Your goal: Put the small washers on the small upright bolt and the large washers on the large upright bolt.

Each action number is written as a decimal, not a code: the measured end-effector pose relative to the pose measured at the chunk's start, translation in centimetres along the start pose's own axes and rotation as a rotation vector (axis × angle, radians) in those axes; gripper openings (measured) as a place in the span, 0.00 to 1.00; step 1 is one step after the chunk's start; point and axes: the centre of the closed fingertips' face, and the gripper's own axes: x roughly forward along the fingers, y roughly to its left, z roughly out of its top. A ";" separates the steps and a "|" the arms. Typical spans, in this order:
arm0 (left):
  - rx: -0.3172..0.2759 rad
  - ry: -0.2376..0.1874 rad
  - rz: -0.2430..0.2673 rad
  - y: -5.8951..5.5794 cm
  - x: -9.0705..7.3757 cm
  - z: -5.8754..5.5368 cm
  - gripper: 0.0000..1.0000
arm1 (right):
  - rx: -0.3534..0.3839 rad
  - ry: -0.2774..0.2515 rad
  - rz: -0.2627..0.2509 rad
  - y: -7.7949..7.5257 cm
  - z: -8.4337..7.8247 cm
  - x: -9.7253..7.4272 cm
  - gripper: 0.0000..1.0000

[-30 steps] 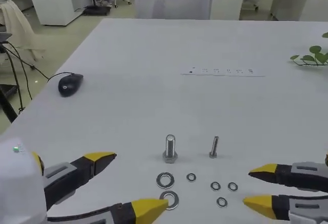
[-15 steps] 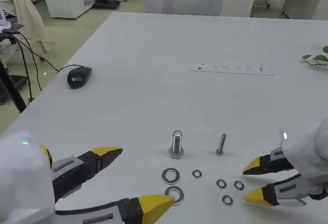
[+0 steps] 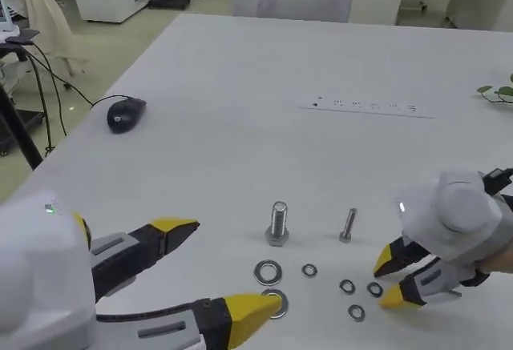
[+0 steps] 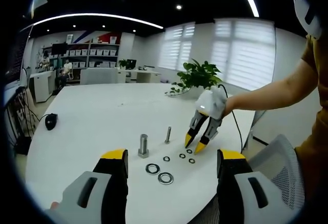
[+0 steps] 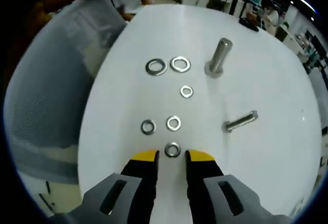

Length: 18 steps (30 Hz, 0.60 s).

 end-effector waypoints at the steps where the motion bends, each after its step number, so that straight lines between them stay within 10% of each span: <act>1: 0.001 -0.002 0.001 0.0 0.0 0.0 0.70 | -0.005 0.009 0.014 0.2 0.0 0.1 0.20; 18: 0.008 -0.017 0.015 0.0 -0.6 0.5 0.70 | -0.099 0.100 0.021 -0.1 -0.2 0.0 0.14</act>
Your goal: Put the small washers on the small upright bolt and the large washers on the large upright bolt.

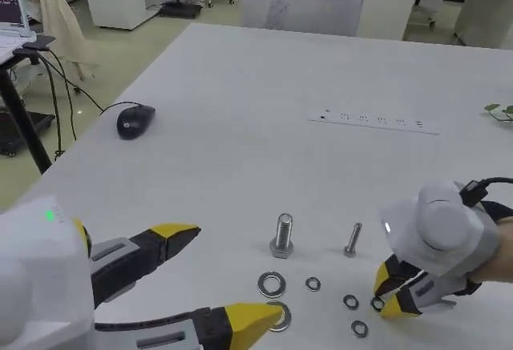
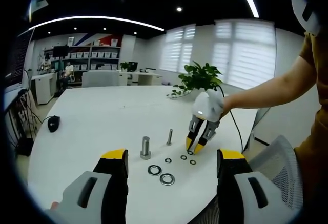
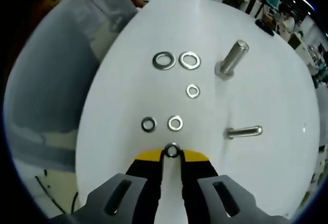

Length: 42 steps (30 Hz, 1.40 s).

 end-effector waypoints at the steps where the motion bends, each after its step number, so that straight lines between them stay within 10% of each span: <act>1: 0.001 -0.001 0.002 0.0 0.0 0.0 0.70 | 0.002 0.001 -0.002 0.0 0.0 0.0 0.14; 18: 0.011 0.011 -0.010 -0.6 0.0 -0.1 0.69 | 0.074 -0.016 -0.029 -0.7 0.1 -1.7 0.12; 30: 0.011 0.013 -0.023 -0.9 0.3 -0.1 0.69 | 0.068 -0.041 -0.118 -5.0 2.6 -7.6 0.12; 42: 0.012 -0.002 -0.018 -1.1 0.2 0.2 0.70 | 0.031 -0.007 -0.128 -8.3 4.0 -7.5 0.12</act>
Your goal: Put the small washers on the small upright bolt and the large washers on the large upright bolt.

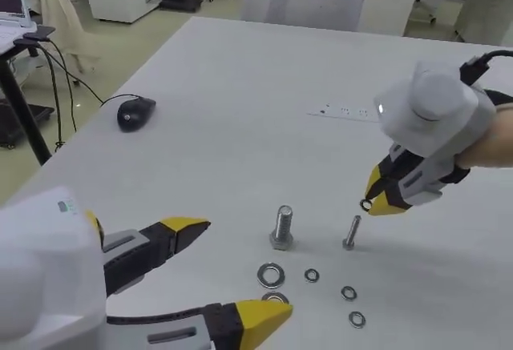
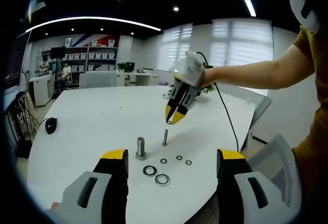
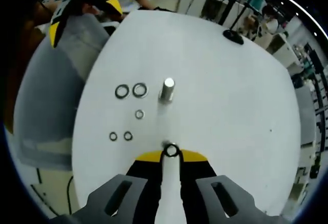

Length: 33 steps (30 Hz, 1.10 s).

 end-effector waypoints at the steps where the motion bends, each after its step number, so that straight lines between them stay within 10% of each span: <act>1: -0.002 -0.002 0.001 0.0 0.0 0.0 0.70 | -0.002 -0.002 0.008 0.1 0.1 0.1 0.12; 33: -0.018 0.011 0.003 0.3 0.5 -0.3 0.69 | 0.013 0.026 0.054 0.8 -1.1 3.6 0.12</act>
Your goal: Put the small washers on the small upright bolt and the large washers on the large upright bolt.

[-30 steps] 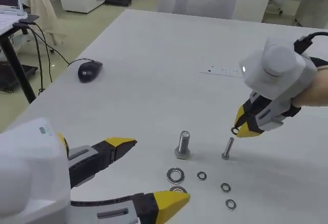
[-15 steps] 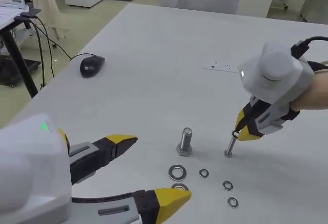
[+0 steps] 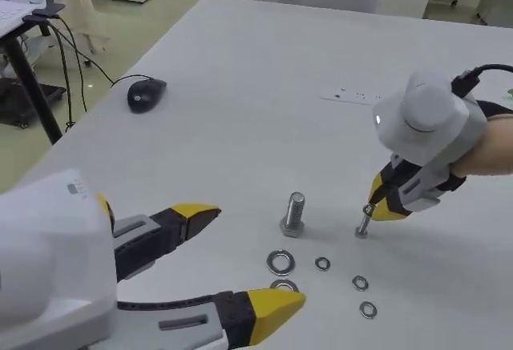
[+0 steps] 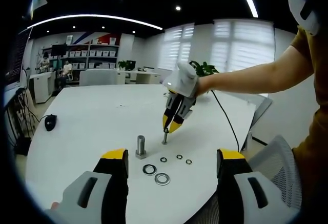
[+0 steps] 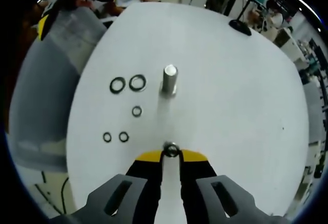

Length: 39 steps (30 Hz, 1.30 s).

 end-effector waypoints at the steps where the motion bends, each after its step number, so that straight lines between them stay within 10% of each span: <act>1: 0.000 -0.001 0.000 0.0 0.0 0.0 0.70 | -0.004 0.002 -0.002 0.0 -0.1 0.2 0.12; 20: -0.007 0.003 -0.001 -0.3 0.1 -0.2 0.70 | 0.023 -0.001 0.020 0.2 -1.3 3.3 0.09; 39: 0.008 0.002 0.014 -0.4 -0.4 0.1 0.70 | 0.023 -0.031 0.038 3.7 -1.2 1.0 0.10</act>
